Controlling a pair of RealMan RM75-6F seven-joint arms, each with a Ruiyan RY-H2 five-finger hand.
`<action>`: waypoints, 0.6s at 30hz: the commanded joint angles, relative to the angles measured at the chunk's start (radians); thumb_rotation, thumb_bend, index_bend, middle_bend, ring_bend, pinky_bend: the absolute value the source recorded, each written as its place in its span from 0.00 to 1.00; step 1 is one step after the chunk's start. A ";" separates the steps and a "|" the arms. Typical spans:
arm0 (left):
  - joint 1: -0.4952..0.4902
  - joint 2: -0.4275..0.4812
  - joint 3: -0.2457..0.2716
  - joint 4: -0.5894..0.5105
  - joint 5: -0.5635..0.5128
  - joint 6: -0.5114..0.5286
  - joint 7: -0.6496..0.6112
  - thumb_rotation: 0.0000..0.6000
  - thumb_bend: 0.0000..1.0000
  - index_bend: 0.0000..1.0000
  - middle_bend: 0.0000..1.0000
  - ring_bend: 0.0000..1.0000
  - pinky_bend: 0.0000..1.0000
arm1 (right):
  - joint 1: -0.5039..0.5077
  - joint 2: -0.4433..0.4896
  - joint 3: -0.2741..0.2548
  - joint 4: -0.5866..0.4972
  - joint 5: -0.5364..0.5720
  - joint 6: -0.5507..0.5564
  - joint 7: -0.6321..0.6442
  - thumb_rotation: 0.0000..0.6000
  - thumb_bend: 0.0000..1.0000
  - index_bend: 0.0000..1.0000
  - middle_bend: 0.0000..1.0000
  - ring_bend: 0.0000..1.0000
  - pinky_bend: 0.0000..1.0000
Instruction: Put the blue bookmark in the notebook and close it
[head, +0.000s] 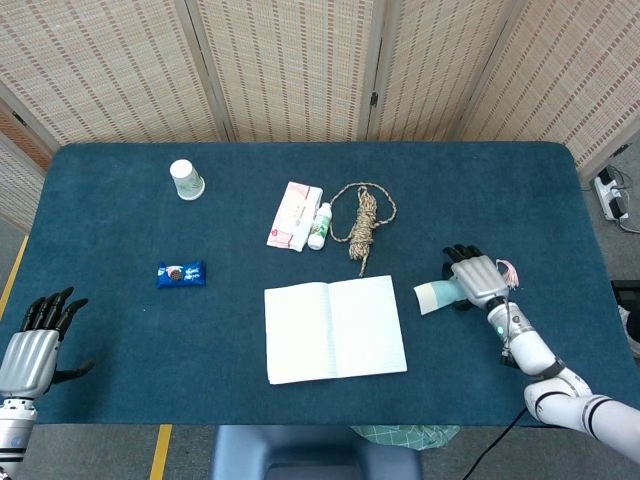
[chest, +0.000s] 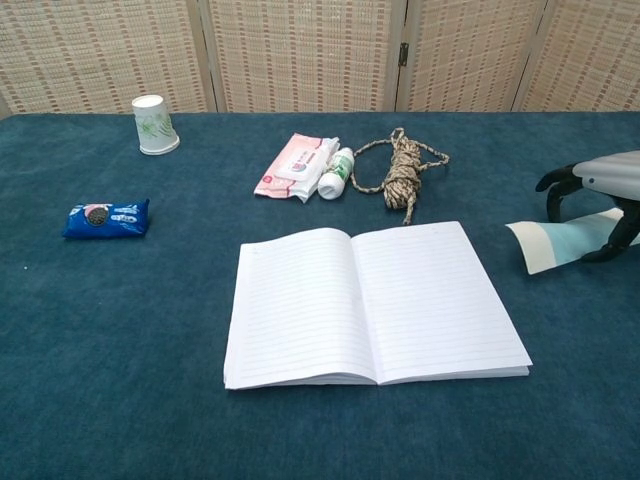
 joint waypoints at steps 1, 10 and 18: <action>0.000 -0.001 0.000 -0.001 -0.002 -0.001 0.003 1.00 0.19 0.19 0.07 0.00 0.00 | 0.015 0.017 -0.052 -0.029 -0.200 0.108 0.064 1.00 0.27 0.50 0.15 0.10 0.13; 0.001 -0.001 -0.008 -0.003 -0.017 0.000 0.007 1.00 0.19 0.19 0.07 0.00 0.00 | 0.158 -0.021 -0.148 0.109 -0.580 0.296 0.187 1.00 0.25 0.50 0.15 0.10 0.21; 0.006 -0.001 -0.014 -0.003 -0.024 0.012 0.009 1.00 0.19 0.19 0.07 0.00 0.00 | 0.275 -0.133 -0.218 0.339 -0.779 0.445 0.269 1.00 0.23 0.49 0.14 0.11 0.21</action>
